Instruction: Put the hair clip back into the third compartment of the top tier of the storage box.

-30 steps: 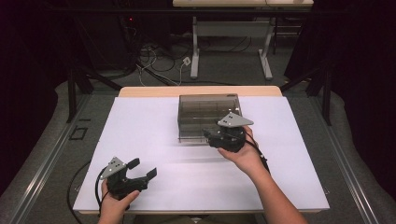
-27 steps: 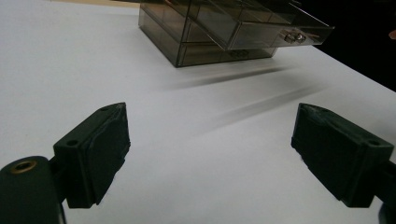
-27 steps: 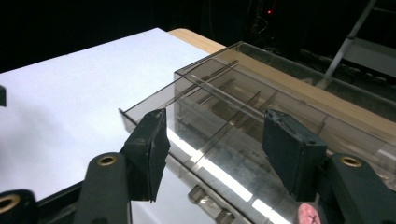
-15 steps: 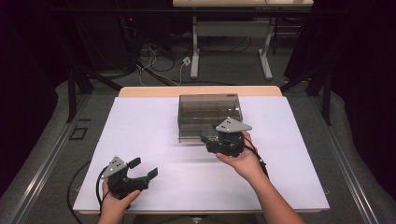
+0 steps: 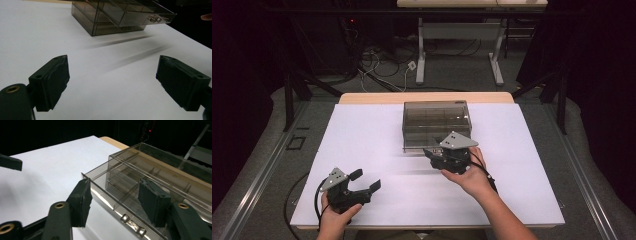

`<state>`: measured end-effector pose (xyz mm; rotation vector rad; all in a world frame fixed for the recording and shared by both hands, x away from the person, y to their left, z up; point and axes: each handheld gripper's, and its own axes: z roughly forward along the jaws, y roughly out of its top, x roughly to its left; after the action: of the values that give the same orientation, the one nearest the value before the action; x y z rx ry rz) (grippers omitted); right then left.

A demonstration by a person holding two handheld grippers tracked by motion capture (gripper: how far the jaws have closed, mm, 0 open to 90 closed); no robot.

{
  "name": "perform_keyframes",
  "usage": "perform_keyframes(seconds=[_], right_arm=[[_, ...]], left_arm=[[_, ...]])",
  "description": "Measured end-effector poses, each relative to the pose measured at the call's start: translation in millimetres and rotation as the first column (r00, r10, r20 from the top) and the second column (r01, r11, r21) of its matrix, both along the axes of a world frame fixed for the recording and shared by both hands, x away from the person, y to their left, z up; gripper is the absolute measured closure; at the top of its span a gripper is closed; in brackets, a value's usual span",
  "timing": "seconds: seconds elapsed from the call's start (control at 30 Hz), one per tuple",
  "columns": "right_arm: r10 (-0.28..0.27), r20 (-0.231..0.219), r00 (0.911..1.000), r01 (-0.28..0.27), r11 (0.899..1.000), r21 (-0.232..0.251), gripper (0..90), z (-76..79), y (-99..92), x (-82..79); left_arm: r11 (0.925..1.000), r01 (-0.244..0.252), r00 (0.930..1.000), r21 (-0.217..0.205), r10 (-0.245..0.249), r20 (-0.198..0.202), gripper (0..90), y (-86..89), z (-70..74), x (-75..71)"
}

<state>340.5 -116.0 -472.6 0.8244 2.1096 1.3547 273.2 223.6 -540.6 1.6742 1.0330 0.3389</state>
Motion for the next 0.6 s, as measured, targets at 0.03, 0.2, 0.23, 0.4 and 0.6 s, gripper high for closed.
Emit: perform_keyframes(seconds=[0.03, 0.2, 0.23, 0.4, 0.6], right_arm=[[0.005, 0.005, 1.0000, -0.005, 1.000, -0.005, 45.7, -0.9, 1.2, -1.0], [0.017, -0.060, 0.9981, -0.018, 1.000, -0.008, 52.8, -8.5, 5.4, -1.4], [0.010, -0.069, 0.9976, -0.011, 1.000, -0.007, 54.3, -10.0, 6.2, -1.8], [0.007, -0.102, 0.9948, -0.008, 1.000, -0.012, 59.6, -15.4, 9.1, -2.4], [-0.007, -0.155, 0.9879, 0.008, 1.000, 0.007, 66.0, -21.5, 8.3, -2.2]], left_arm=[[1.0000, 0.000, 1.0000, 0.001, 0.000, -0.001, 11.3, -0.2, -0.1, -0.1], [1.0000, -0.001, 1.0000, -0.001, 0.001, 0.000, 11.4, 0.2, 0.0, -0.5], [1.0000, 0.000, 1.0000, -0.001, 0.000, 0.000, 11.4, 0.5, 0.1, -0.4], [1.0000, 0.000, 1.0000, -0.002, 0.000, -0.001, 11.5, 0.3, -0.2, -0.2], [1.0000, 0.000, 1.0000, -0.003, 0.000, -0.004, 11.5, 0.2, -0.1, -0.4]])
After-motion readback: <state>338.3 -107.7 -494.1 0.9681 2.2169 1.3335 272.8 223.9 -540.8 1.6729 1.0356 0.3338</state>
